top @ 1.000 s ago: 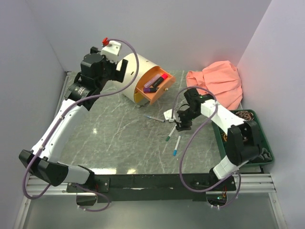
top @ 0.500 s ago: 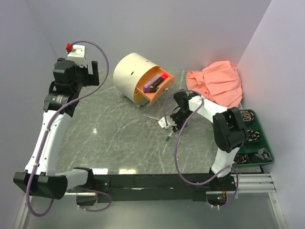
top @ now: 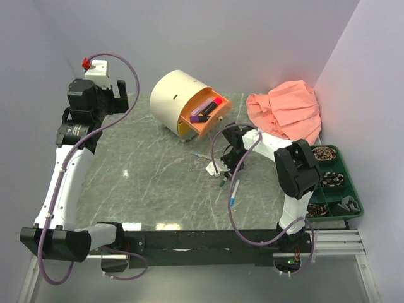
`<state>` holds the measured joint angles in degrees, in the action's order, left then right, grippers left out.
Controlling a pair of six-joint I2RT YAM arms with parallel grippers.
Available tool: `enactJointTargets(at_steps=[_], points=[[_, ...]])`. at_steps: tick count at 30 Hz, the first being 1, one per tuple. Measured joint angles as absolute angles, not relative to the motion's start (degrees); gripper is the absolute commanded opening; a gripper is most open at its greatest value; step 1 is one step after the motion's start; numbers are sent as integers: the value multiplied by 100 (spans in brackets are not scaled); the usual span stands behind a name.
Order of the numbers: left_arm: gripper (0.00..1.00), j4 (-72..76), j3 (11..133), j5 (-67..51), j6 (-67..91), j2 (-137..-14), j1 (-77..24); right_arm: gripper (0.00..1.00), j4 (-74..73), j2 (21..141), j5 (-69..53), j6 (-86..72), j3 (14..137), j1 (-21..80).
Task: Sort the stationery into containers
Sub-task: Pick up the pen from the center of the board, then place the pen in the drawer.
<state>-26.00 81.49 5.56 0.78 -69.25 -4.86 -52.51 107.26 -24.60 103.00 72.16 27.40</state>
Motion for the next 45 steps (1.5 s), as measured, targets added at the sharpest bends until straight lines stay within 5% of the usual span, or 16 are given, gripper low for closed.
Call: enactJointTargets(at_steps=[4,9,15,28,42,45], points=[[100,-2600,8149,513,93,-6925,-440,33,-4976,10702,-2333,10302,7000,2816],[99,-2600,8149,425,119,-6928,-388,0,-4969,10685,-2252,10197,6984,2853],[99,-2598,8149,283,132,-6989,-377,0,-5162,10385,-2342,9977,7006,2864],[99,-2473,8278,78,123,-7275,-377,0,-4856,7542,-3133,8862,8093,2902],[100,-2429,8447,-99,132,-7312,-340,1,-2867,8958,-2687,7887,8986,2910],[100,-2432,8447,-163,141,-7310,-279,9,-2703,9242,-2567,7885,9299,2910]])
